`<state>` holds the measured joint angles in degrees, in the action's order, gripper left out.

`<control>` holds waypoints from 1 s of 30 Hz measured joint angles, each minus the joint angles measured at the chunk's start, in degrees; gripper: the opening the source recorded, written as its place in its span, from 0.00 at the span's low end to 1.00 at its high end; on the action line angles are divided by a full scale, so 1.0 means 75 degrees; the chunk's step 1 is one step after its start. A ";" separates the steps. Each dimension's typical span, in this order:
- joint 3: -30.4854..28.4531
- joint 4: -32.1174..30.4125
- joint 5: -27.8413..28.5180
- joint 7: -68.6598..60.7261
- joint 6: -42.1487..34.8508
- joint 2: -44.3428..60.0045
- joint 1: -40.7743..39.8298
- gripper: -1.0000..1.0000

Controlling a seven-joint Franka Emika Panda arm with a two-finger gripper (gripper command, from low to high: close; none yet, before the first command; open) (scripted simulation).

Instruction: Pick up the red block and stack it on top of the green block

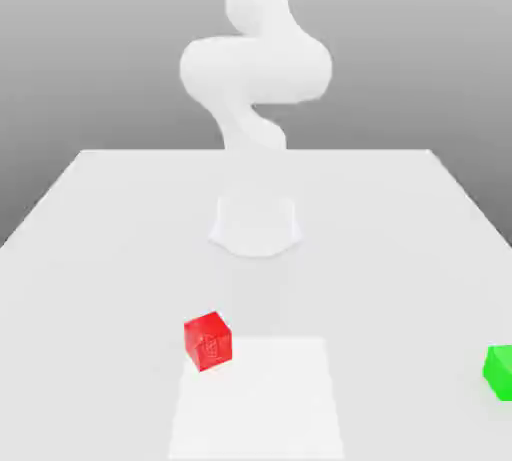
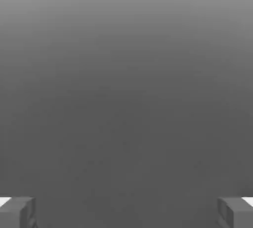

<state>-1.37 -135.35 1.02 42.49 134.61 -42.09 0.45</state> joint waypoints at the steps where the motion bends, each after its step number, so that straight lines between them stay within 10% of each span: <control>1: -0.0095 -0.0228 0.0063 -0.0221 0.0186 0.0246 0.0029 0.50; 16: -0.1687 -0.3687 0.0537 -0.4037 0.3050 0.4138 0.0320 0.50; 24: -0.0634 -0.3857 -0.1365 -0.6041 0.5233 0.6902 -0.0412 0.50; 25: -0.0458 -0.3832 -0.1461 -0.6114 0.5377 0.7071 -0.0565 0.00; 30: -0.0457 -0.3832 -0.1447 -0.6100 0.5360 0.7070 -0.0569 0.00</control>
<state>-4.80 -164.09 -9.84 -3.26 174.81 10.93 -3.81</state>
